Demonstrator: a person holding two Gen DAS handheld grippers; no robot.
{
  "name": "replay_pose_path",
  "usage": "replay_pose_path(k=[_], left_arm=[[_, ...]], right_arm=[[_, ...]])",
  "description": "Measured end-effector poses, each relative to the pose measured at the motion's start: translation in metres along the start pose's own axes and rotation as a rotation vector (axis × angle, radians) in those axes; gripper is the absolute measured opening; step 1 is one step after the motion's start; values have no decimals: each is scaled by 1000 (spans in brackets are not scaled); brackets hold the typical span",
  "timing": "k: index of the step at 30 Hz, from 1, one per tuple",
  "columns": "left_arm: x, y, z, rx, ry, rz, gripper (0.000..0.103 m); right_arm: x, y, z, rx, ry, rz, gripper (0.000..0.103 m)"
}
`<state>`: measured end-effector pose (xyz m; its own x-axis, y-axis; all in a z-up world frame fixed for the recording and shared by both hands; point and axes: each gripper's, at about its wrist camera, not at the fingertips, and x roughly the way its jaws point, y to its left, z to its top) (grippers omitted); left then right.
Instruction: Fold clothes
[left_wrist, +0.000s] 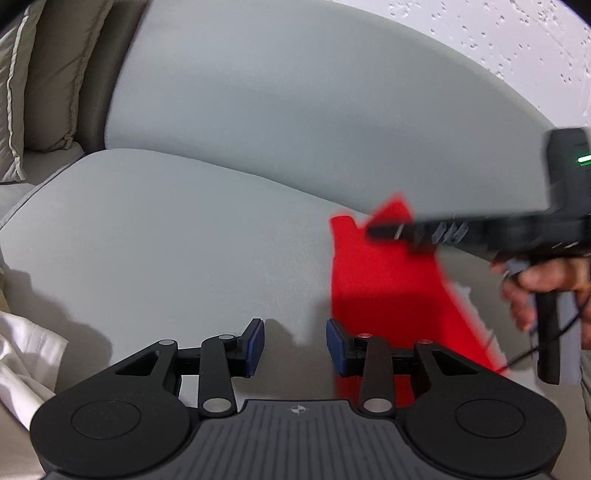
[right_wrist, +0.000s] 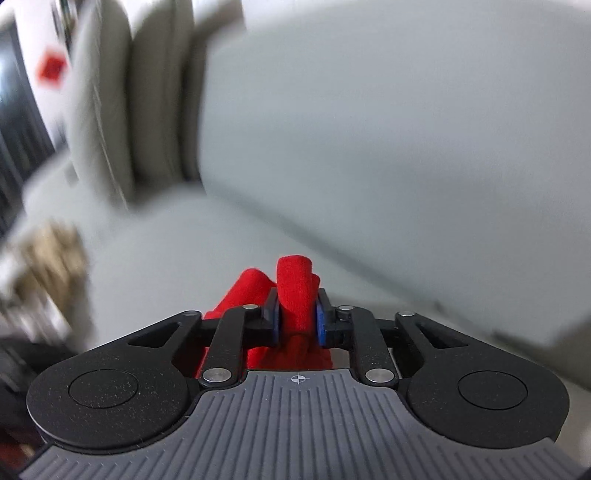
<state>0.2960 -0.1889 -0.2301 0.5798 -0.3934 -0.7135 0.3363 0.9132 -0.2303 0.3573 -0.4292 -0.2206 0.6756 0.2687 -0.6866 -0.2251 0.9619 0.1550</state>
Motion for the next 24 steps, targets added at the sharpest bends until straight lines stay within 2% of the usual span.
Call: replay_pose_path(k=[1,2,4,8,11,15,17,19,21,22,23,24], left_arm=[[0,0,1,4,0,0,35],[-2,-1,3,10,-13,-9,35],[-6,0,7,13,-37,-24,35],[-10,-2,12,18,-57,-57,35],[-16,-7,15,35,-81,-81,34],[-42,-26,18,90,-127,-128,34],[-62,-40,14,135,-122,-166,34],[-84,-51,4,175,-69,-202,31],[-97,-55,-14,167,28,-243,17],[-102,-57,-25,171,60,-252,10],[-105,-59,-36,180,81,-254,10],[-108,-60,-48,189,102,-255,10]], right_arm=[[5,-2,-3,0,27,-22,41],[4,-4,-2,13,17,-29,46],[-4,-9,6,61,-6,-48,49],[-45,-4,22,-26,-38,-80,49],[-100,3,27,-125,-65,-127,49],[-211,32,8,-267,-57,-274,50],[-252,48,-6,-307,-17,-332,51],[-279,58,-21,-311,21,-366,51],[-296,68,-57,-205,105,-325,44],[-294,70,-69,-166,129,-296,26],[-289,73,-78,-139,144,-275,9],[-276,79,-97,-85,168,-239,6]])
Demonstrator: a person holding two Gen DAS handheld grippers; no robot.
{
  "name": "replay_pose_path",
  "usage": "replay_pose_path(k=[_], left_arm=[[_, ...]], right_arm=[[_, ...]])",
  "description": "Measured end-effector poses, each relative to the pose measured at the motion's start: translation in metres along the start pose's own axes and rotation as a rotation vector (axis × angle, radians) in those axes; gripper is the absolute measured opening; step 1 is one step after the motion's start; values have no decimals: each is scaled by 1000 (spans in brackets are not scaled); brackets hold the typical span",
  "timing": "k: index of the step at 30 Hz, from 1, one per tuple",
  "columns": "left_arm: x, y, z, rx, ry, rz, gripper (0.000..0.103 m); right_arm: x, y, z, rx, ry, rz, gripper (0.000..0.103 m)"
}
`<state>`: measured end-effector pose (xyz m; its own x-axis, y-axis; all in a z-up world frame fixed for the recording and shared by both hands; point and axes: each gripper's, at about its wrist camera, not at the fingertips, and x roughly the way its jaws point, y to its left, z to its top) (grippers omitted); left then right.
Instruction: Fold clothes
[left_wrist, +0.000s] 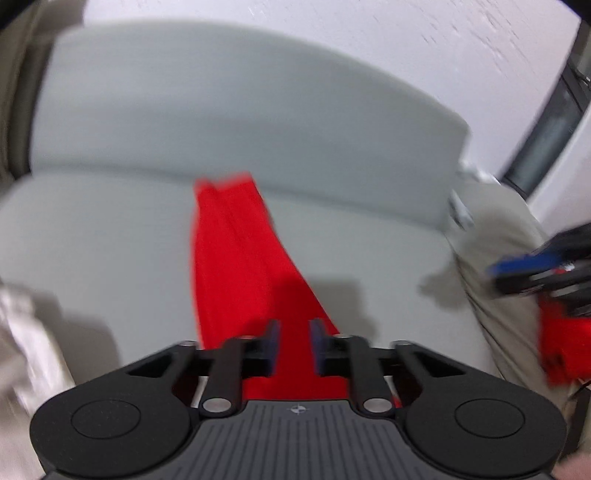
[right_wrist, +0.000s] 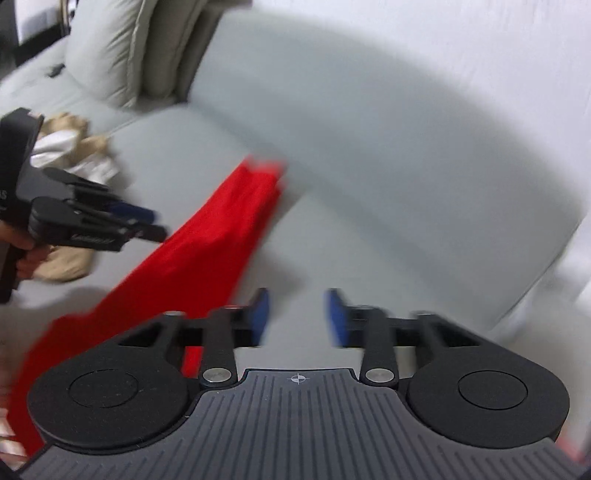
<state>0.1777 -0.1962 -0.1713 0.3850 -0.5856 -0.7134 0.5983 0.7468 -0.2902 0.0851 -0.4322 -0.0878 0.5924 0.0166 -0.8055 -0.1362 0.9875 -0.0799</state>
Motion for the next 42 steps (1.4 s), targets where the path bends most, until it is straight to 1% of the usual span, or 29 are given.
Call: replay_pose_path(k=[2,4,6,7,8,10,11,12,13,14,15,18,20,22,24,26,27,28,30,33,34,35,36,37,38,39,40,41,42], left_arm=[[4,-1,-10,11,17,20,6],[18,5,-22,32,39,68,2],[39,14,-31,28,104,98,2],[48,19,-34,18,123,107,5],[50,19,-35,11,127,110,5],[42,20,-30,-13,111,143,4],[35,21,-25,-4,75,188,4],[26,23,-21,17,24,248,4],[18,24,-16,38,-26,307,4],[10,25,-12,59,-77,366,4],[6,29,-7,49,-115,374,4],[17,33,12,23,-152,324,5],[29,32,22,27,-154,304,5],[49,34,32,30,-148,289,5],[58,35,37,28,-146,286,5],[68,41,41,21,-148,286,5],[74,47,43,2,-149,269,5],[79,51,45,-18,-147,247,5],[88,54,48,-50,-143,204,4],[103,57,52,-62,-137,140,3],[108,59,51,-67,-108,160,3],[114,61,49,-76,-65,204,4],[119,64,47,-84,-22,248,3],[121,65,46,-91,-6,266,4],[118,72,45,-143,-16,257,4],[111,74,46,-174,-46,245,4],[103,72,50,-178,-83,233,4],[98,70,52,-176,-105,226,4],[91,65,56,-157,-149,207,4]], right_arm=[[26,13,-22,87,13,41,7],[60,31,-34,247,-17,167,7],[86,46,-40,288,-2,235,7],[94,53,-41,275,9,245,8],[103,59,-42,261,23,240,9],[122,65,-49,220,61,199,6],[127,65,-51,209,69,168,5],[123,57,-52,218,57,106,1],[116,46,-53,238,45,31,4],[109,34,-54,261,25,-23,9],[103,25,-54,278,7,-56,9],[99,13,-49,290,-35,-45,12],[100,16,-46,286,-63,-31,12],[108,18,-39,284,-111,-19,12],[117,13,-31,294,-144,-20,12],[125,5,-26,307,-163,-17,4],[130,6,-23,316,-167,-9,4],[140,9,-15,332,-183,16,3],[153,1,0,363,-239,106,3],[173,4,21,341,-270,224,3],[182,7,28,326,-258,245,3],[192,10,34,309,-238,248,4],[203,12,40,289,-204,218,4],[211,13,43,275,-179,193,3],[213,11,43,270,-166,153,0],[218,3,43,295,-157,116,0],[217,-7,42,349,-166,144,1],[214,-9,42,356,-176,141,18],[208,-11,45,335,-203,117,27]])
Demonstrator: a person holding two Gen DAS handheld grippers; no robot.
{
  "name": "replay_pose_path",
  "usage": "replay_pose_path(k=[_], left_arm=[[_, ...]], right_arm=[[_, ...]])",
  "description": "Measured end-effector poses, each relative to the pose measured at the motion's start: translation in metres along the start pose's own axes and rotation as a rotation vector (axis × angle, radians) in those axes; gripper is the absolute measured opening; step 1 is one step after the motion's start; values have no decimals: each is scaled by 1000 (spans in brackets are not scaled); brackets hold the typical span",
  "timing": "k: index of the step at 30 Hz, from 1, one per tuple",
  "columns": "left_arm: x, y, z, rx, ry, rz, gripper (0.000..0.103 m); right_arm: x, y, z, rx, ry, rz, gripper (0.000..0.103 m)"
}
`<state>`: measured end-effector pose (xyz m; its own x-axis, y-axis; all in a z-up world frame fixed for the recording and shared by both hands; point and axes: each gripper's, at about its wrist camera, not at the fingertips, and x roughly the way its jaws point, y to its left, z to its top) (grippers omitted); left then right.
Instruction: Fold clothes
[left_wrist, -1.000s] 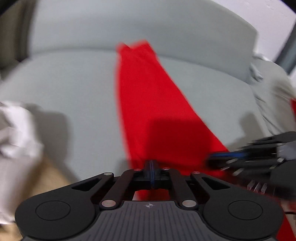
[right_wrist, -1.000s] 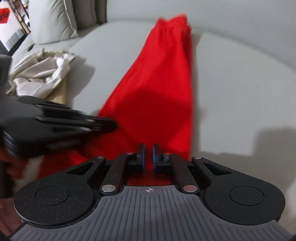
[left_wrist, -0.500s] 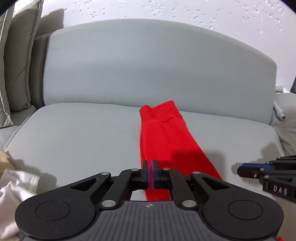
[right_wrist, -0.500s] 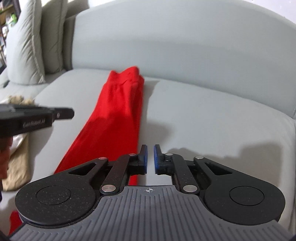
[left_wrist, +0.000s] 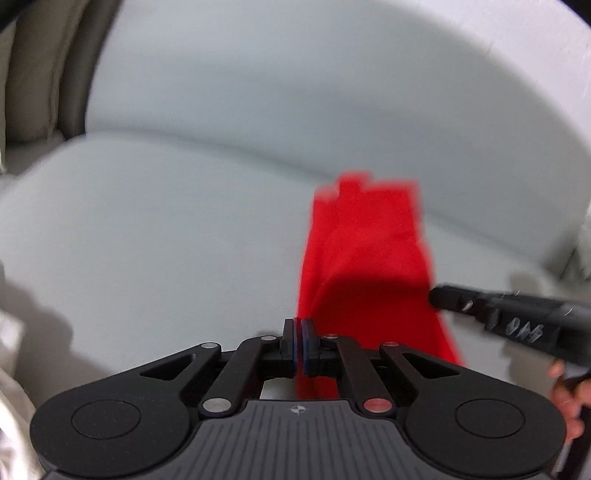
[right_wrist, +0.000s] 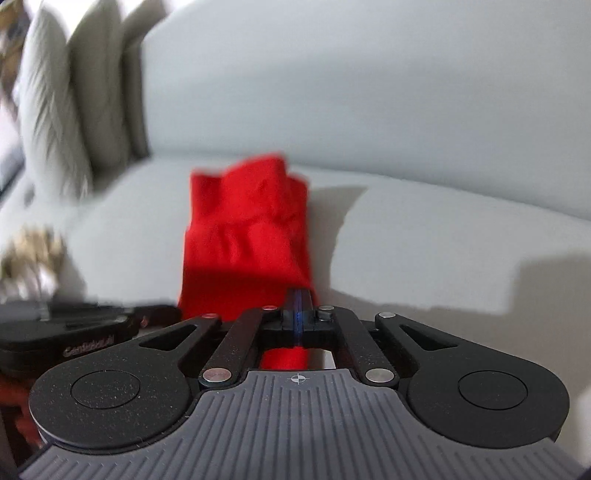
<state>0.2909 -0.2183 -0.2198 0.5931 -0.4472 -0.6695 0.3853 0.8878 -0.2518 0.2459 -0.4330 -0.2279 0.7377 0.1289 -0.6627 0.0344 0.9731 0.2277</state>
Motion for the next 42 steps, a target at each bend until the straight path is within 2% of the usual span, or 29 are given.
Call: replay_pose_path(k=[1,3,5,9,12,13,14,18,19,20,21,22,23,24,26,29,31,33,34,37,40,42], left_arm=[[-6,-4,2,15,-41,-33,5],[-10,-10,2,37,-93,-95,5],[-5,-12,-2,39,-105,-123,6],[25,-12,-7,27,-78,-75,6],[41,-6,-8,-19,-15,-28,7],[44,-2,-10,-47,2,-24,11],[48,3,-12,-74,19,-21,11],[47,5,-13,-72,29,-37,11],[44,6,-12,-77,29,-41,11],[39,7,-11,-83,30,-45,11],[32,6,-9,-82,24,-45,11],[25,4,-7,-77,15,-45,11],[19,1,-4,-72,5,-44,11],[12,-1,-2,-66,-4,-43,11],[-2,-6,3,-55,-23,-42,11],[-29,-9,3,-48,-35,-56,11],[-59,-10,1,-52,-31,-73,11],[-110,-17,-6,-73,-38,-120,11],[-118,-18,-7,-72,-39,-130,11],[-181,-32,-32,-55,-30,-194,11],[-219,-45,-72,-29,64,-248,11],[-215,-55,-97,-15,147,-259,11]], right_arm=[[-4,3,5,-51,-27,-21,43],[-8,5,12,-63,-46,5,45],[-5,6,23,-46,-63,54,53],[13,14,38,17,-55,116,54],[24,19,38,21,-15,101,54],[27,21,37,16,-7,92,54],[31,23,36,7,-3,87,54],[43,30,39,-48,-5,86,55],[46,31,41,-56,7,88,51],[47,31,44,-62,20,95,29],[47,33,47,-66,39,120,19],[44,35,51,-69,58,144,18],[38,41,52,-110,53,128,17],[28,52,53,-191,33,97,17],[14,61,53,-269,-6,72,17],[-42,87,51,-458,-135,57,17],[-82,99,50,-529,-201,55,17],[-120,109,45,-576,-256,64,18],[-134,112,44,-592,-275,68,18],[-177,119,36,-610,-314,82,18],[-231,127,18,-609,-357,108,18],[-252,125,9,-595,-373,126,18]])
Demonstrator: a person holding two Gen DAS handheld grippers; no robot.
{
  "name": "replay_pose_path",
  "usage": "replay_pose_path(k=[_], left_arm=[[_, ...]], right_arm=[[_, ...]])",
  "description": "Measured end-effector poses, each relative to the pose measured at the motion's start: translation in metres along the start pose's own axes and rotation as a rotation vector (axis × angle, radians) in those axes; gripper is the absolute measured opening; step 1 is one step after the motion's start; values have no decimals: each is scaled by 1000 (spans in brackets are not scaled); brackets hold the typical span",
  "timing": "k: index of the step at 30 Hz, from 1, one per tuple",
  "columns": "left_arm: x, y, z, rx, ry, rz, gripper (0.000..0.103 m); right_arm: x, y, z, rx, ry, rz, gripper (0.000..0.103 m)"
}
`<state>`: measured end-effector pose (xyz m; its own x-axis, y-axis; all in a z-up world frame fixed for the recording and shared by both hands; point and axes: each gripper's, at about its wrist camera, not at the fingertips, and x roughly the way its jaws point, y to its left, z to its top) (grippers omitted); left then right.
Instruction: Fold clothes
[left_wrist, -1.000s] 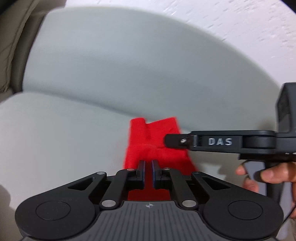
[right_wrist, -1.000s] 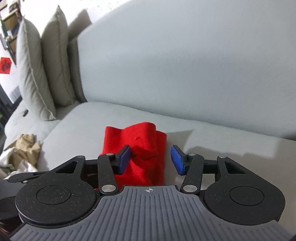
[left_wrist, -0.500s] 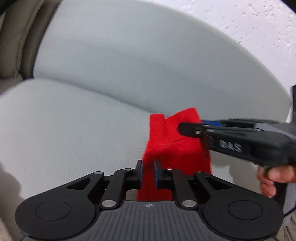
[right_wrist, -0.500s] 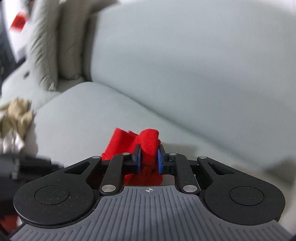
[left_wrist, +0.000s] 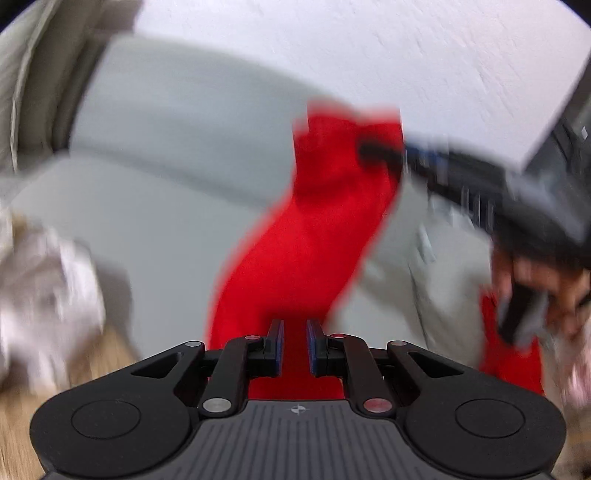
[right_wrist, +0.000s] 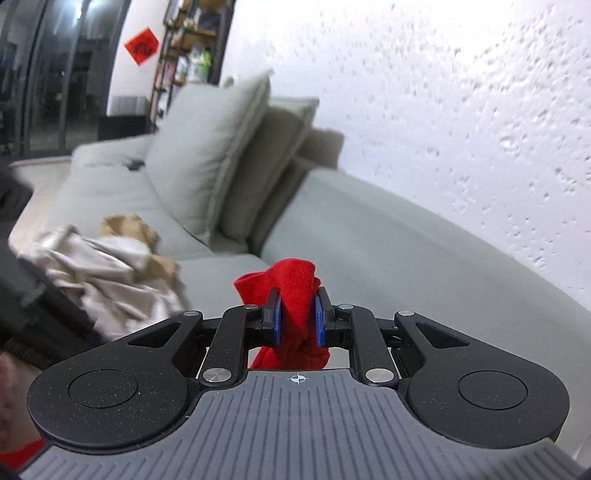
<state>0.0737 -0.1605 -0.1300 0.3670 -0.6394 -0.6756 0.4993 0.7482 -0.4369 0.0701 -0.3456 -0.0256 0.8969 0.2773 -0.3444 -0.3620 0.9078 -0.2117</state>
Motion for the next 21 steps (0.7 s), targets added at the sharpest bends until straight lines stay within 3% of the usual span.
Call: replay_pose_path(k=[2,4,5,6,11,13,14,16,18,20,21], left_arm=[[17,-5,-23,-2,84,3,11],[50,9,-44,-82,148,91,8],[56,16,-50,-132,162,118,0],[55,19,-51,-170,161,118,1],[12,14,-47,-226,149,115,23],[-4,13,-52,-229,163,137,24],[-10,13,-58,-233,176,153,24],[-25,10,-71,-240,199,177,25],[-39,4,-91,-234,201,180,28],[-41,1,-98,-244,184,164,37],[-45,0,-103,-239,173,152,38]], right_arm=[[-23,9,-1,20,-22,17,18],[-50,22,-9,46,-37,42,18],[-62,27,-14,59,-35,55,18],[-75,32,-20,72,-33,67,18],[-128,57,-56,109,19,177,22],[-139,74,-74,82,89,246,30],[-146,84,-84,56,147,282,36],[-160,104,-99,-10,290,330,38],[-181,104,-101,1,317,301,40],[-199,97,-97,45,325,238,54],[-206,94,-94,65,332,207,55]])
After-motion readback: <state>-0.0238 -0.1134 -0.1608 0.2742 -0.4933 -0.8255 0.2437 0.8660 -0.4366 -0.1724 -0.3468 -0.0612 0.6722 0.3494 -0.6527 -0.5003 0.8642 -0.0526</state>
